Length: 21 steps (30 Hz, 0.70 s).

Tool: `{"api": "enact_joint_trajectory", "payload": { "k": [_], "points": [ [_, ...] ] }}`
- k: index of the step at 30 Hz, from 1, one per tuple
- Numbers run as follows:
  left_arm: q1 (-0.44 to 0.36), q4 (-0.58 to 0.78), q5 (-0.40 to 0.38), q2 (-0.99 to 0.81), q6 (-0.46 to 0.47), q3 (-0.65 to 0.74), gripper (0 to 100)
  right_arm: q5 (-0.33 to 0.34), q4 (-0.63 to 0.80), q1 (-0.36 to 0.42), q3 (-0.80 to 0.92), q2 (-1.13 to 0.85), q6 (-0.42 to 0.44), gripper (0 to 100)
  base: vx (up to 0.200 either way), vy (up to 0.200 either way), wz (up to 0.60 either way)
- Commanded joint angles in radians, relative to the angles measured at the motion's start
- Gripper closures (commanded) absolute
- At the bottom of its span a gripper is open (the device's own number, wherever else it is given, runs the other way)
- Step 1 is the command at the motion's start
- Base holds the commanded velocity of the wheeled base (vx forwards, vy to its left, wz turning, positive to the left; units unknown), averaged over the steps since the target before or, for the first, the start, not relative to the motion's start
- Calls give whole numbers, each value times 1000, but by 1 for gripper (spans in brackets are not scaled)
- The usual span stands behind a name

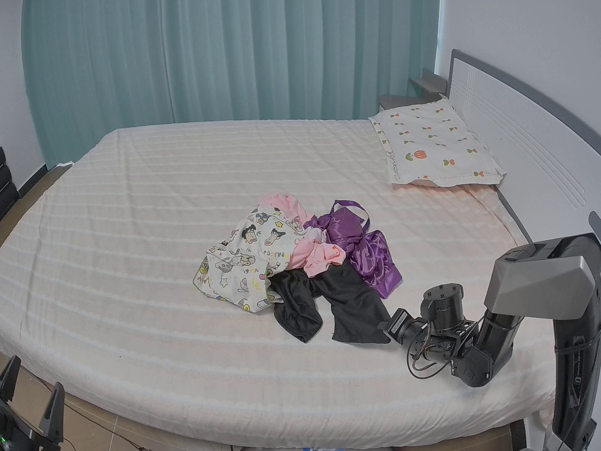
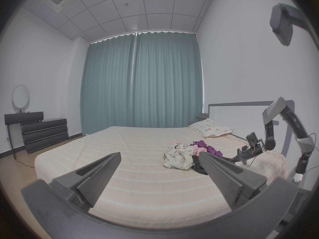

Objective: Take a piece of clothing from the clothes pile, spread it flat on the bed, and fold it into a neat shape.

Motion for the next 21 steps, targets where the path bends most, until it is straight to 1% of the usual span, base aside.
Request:
{"api": "enact_joint_trajectory", "payload": {
  "k": [1,2,4,6,8,11,12,13,14,15,17,19,21],
  "points": [
    [-14,-37,-90,401,-11,-74,0,-1,-40,7,19,17,1,100,0,0,0],
    [-31,-89,-93,527,-11,-77,0,-1,-40,7,19,19,1,100,0,0,0],
    [-92,-152,-103,671,-30,-76,0,-1,-42,3,19,19,3,100,0,0,0],
    [-156,-192,-103,791,-70,-80,0,-1,-42,5,19,19,3,100,0,0,0],
    [-241,-264,-103,944,-149,-86,0,-1,-42,7,18,19,3,100,0,0,0],
    [-327,-419,-85,1193,-304,-111,0,-1,-42,5,19,19,4,100,0,0,0],
    [-350,-471,-73,1262,-346,-123,0,-1,-42,5,19,19,4,100,0,0,0],
    [-379,-546,-39,1361,-400,-137,0,-1,-44,5,19,20,4,100,0,0,0],
    [-379,-546,-39,1361,-400,-137,0,-1,-44,5,19,20,4,100,0,0,0],
    [-414,-635,10,1492,-450,-149,0,-1,-44,3,19,19,6,100,0,0,0],
    [-455,-719,62,1635,-495,-185,0,-1,-44,5,21,19,7,100,0,0,0],
    [-483,-768,104,1742,-536,-228,0,-1,-44,5,21,19,7,100,0,0,0],
    [-506,-782,133,1828,-577,-287,0,-1,-44,5,19,19,7,100,0,0,0]
  ]
}}
